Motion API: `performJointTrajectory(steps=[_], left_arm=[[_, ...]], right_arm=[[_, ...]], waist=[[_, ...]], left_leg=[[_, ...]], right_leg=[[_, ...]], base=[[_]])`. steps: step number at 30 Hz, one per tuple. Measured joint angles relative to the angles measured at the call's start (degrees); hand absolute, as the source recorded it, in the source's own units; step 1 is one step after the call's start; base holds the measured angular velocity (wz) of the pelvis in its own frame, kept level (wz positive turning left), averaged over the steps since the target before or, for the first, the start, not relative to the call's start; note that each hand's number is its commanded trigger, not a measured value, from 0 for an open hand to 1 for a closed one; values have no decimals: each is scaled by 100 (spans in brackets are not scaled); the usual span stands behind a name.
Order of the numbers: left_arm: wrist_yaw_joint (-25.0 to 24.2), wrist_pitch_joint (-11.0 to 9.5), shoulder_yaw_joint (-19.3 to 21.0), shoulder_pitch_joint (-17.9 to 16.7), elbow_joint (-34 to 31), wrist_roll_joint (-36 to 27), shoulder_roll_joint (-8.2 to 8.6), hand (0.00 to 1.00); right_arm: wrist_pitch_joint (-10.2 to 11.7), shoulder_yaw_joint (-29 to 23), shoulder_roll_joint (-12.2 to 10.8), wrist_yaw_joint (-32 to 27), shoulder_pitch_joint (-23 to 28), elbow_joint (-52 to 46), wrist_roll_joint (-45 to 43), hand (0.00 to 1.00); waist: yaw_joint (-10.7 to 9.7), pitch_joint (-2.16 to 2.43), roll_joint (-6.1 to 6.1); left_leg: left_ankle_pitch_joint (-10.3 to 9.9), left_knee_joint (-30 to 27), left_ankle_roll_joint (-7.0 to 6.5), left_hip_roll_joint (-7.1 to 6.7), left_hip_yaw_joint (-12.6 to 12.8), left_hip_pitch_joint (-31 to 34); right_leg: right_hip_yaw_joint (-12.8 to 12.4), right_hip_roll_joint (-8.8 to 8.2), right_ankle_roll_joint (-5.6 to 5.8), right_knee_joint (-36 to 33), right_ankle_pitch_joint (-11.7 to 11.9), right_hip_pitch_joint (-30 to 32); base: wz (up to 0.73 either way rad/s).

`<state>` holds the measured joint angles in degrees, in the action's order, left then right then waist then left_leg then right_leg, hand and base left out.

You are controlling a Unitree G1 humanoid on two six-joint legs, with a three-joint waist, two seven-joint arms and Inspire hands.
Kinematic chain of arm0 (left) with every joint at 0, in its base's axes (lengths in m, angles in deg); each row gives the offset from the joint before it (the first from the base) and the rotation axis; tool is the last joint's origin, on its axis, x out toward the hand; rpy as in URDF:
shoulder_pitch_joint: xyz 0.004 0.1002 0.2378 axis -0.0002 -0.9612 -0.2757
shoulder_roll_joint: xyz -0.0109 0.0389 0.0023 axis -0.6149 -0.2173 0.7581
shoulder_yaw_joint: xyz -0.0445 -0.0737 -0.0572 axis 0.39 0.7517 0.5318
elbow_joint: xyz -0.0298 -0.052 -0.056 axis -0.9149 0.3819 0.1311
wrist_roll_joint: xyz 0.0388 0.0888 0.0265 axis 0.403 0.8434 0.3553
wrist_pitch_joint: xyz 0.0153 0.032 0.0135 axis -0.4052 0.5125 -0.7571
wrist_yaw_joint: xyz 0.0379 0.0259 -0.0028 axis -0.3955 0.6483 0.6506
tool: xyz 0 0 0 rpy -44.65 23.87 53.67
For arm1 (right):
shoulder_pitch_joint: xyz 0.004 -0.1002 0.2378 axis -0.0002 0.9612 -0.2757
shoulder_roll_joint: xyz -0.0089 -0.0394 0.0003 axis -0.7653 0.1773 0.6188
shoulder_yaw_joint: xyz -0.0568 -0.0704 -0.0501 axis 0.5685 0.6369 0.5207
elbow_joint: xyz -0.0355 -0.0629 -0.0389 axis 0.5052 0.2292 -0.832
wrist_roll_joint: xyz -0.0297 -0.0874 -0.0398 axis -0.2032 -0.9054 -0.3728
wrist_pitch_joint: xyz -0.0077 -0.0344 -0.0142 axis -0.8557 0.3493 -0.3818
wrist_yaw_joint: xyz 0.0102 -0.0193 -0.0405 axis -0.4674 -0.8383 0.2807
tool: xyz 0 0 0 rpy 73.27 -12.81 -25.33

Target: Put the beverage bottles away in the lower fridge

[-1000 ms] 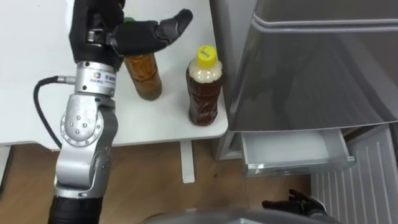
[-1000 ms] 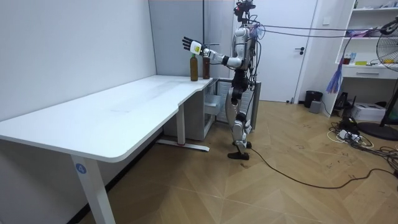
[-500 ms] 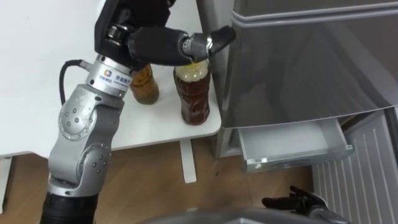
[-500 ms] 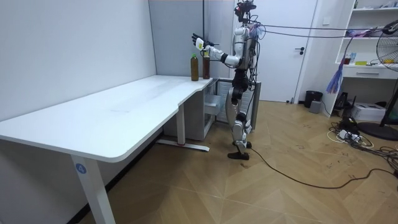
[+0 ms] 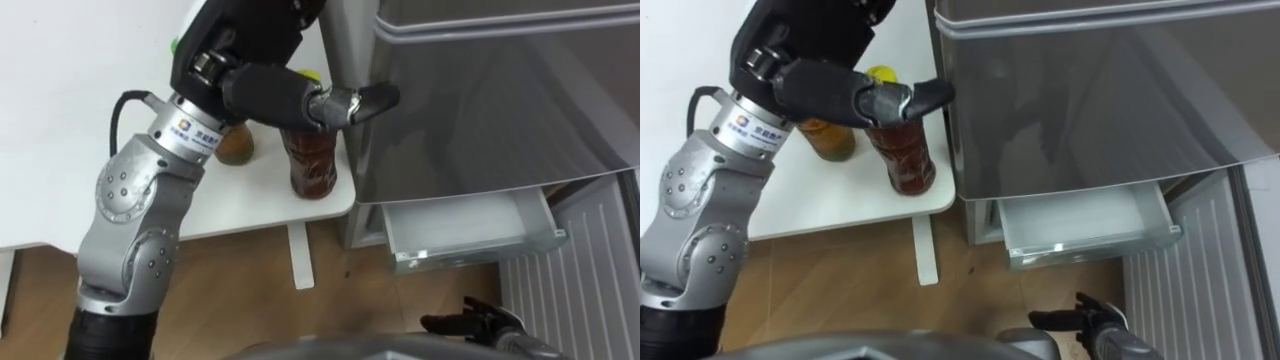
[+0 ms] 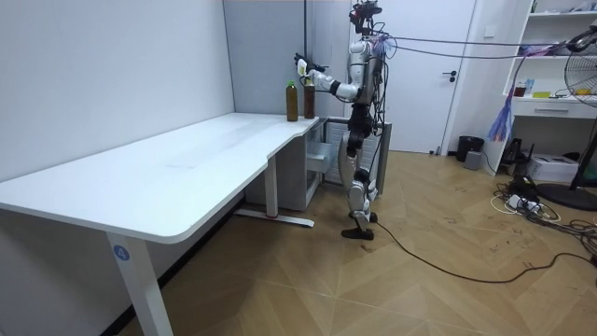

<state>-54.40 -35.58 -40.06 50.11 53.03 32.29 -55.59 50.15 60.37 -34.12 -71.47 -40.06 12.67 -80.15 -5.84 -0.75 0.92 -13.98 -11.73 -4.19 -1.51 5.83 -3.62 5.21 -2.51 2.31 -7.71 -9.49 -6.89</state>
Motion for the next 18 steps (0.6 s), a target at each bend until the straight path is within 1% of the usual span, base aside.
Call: performJointTrajectory(steps=[6, 8, 10, 13, 18], left_arm=[[-184, 20, -3, -14, 23, 15, -17, 0], [-240, 141, -2, -44, 25, 16, -16, 0], [-257, 201, -2, -84, 28, 32, -19, 0], [-271, 200, 7, -102, 45, 79, -35, 0], [-276, 205, 7, -121, 90, 135, -47, 0]], right_arm=[[-41, 3, -13, 38, -7, 0, -118, 0], [-47, 2, -18, 43, 15, -4, -116, 0], [-52, 0, -17, 43, 24, -4, -113, 0], [-98, -1, -9, 42, 44, -20, -113, 0], [-166, -1, 3, 41, 54, -31, -112, 0]], waist=[[21, 15, -64], [89, 28, -87], [109, 33, -94], [159, 49, -88], [161, 68, -61]], left_leg=[[1, -4, 0, 6, 20, -4], [1, -2, 1, 11, 38, -8], [1, -3, 1, 12, 34, -4], [0, -3, 1, 13, 24, -3], [0, 0, 2, 12, 22, -20]], right_leg=[[-1, 3, 0, 0, 0, 1], [2, 6, 0, 0, 0, 0], [24, 6, 0, -1, 0, 2], [67, 7, 0, -8, 0, -10], [111, 7, 0, -8, 0, -45]], base=[[-1], [-4], [0], [2], [0]])
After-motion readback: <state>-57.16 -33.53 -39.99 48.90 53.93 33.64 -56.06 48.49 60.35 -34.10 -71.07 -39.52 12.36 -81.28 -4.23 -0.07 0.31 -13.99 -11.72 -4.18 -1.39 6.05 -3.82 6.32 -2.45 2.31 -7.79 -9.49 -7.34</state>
